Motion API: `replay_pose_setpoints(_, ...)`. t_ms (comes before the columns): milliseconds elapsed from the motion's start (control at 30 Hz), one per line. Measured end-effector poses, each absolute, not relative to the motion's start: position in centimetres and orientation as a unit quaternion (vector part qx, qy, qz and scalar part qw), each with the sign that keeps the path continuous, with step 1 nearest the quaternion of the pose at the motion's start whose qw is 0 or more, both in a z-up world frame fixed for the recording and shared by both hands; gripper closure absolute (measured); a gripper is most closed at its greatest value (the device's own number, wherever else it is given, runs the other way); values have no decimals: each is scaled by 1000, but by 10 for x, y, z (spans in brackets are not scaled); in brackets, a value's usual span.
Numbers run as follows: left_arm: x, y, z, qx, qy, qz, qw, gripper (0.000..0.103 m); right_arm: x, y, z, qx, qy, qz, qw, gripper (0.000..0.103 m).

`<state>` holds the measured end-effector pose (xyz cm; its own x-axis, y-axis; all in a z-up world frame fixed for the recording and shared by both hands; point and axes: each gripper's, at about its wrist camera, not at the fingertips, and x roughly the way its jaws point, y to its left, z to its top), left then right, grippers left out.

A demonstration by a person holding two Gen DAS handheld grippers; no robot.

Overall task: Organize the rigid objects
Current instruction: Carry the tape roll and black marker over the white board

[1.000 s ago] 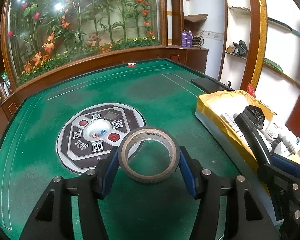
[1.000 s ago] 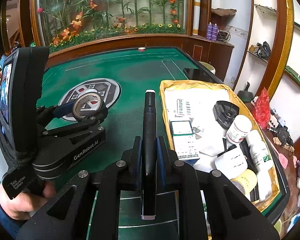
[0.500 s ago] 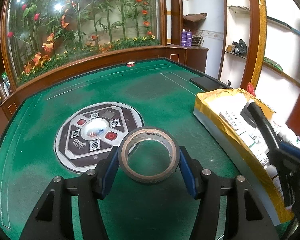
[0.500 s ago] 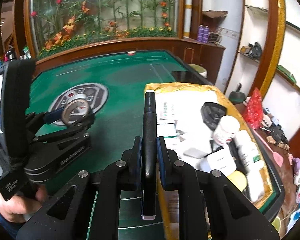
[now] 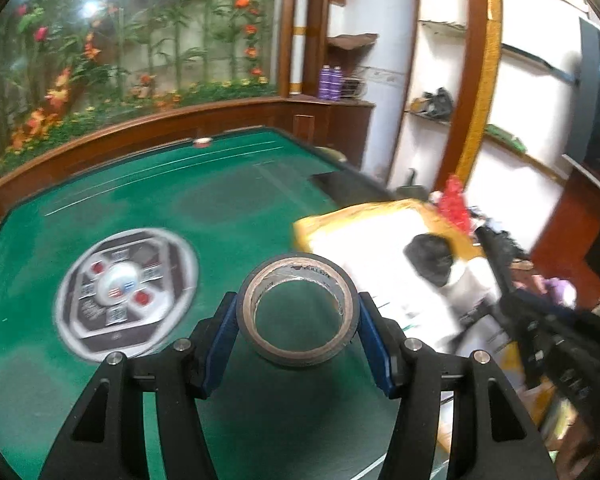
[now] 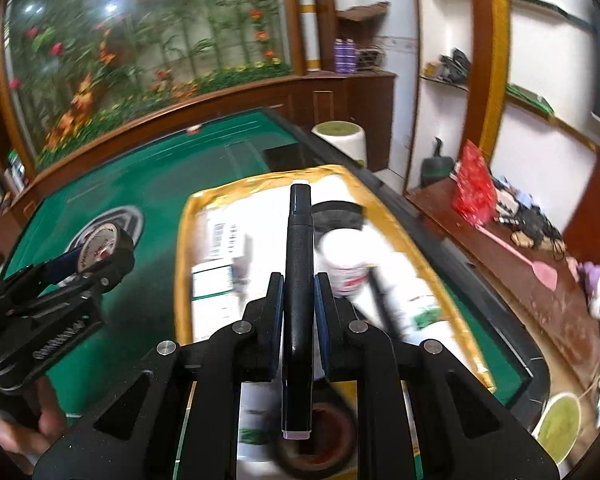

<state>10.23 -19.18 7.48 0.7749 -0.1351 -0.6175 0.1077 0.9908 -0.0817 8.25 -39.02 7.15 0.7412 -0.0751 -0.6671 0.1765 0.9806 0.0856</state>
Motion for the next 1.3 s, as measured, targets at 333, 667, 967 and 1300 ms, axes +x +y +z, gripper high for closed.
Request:
replay_pose_setpoints(333, 139, -259, 57, -19, 382, -130, 915, 44, 84, -436, 57, 121, 365, -81, 919, 89)
replay_pose_setpoints(667, 152, -273, 44, -6, 385, -125, 914, 44, 96, -438, 42, 117, 389, -59, 912, 89)
replay_pose_setpoints(967, 152, -271, 43, -6, 370, -130, 920, 44, 112, -441, 36, 116, 399, -56, 908, 88)
replay_pose_setpoints(1300, 150, -274, 42, -3, 365, -133, 921, 43, 110, -442, 35, 112, 397, -55, 909, 88)
